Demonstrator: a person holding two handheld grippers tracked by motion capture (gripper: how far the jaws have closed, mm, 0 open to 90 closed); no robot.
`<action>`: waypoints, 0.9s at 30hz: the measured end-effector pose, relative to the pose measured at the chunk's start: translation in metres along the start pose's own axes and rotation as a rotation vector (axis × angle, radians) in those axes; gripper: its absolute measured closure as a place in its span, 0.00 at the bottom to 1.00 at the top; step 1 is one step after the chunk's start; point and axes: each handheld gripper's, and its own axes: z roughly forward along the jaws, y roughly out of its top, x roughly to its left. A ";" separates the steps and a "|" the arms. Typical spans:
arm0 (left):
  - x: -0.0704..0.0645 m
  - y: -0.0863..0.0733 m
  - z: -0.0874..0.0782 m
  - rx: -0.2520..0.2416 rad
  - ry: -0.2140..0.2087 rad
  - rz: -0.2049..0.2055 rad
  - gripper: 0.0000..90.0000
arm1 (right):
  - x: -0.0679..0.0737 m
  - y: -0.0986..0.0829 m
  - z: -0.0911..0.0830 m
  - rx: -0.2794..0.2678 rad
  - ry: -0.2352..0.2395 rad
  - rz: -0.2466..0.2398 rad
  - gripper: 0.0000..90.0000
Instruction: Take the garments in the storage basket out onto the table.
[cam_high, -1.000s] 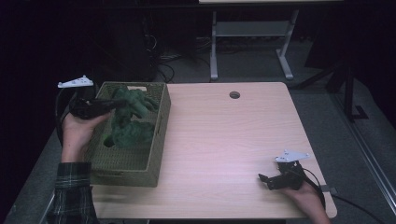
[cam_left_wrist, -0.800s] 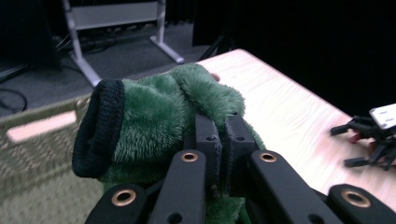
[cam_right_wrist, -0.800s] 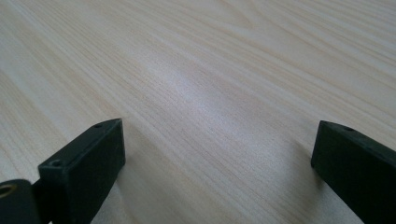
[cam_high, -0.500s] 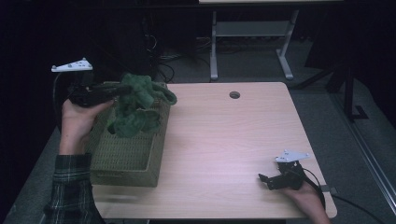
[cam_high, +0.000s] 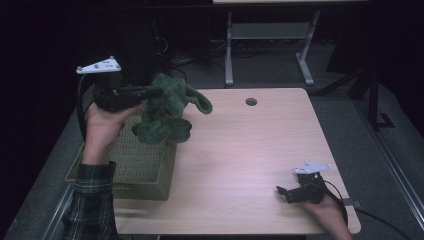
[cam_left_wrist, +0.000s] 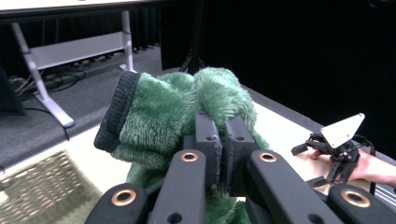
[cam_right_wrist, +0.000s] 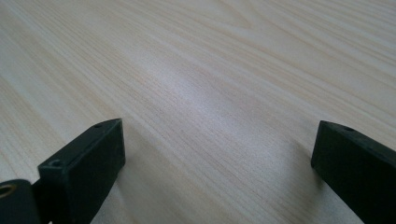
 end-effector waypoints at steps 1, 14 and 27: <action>-0.003 0.000 0.005 0.005 -0.006 0.003 0.96 | 0.000 0.000 0.000 0.000 0.000 0.000 0.03; -0.038 -0.001 0.058 0.027 -0.083 0.026 0.96 | 0.000 0.000 0.000 0.000 0.000 0.003 0.03; -0.064 -0.014 0.109 0.055 -0.135 0.017 0.96 | -0.001 0.000 0.000 0.001 0.001 0.002 0.03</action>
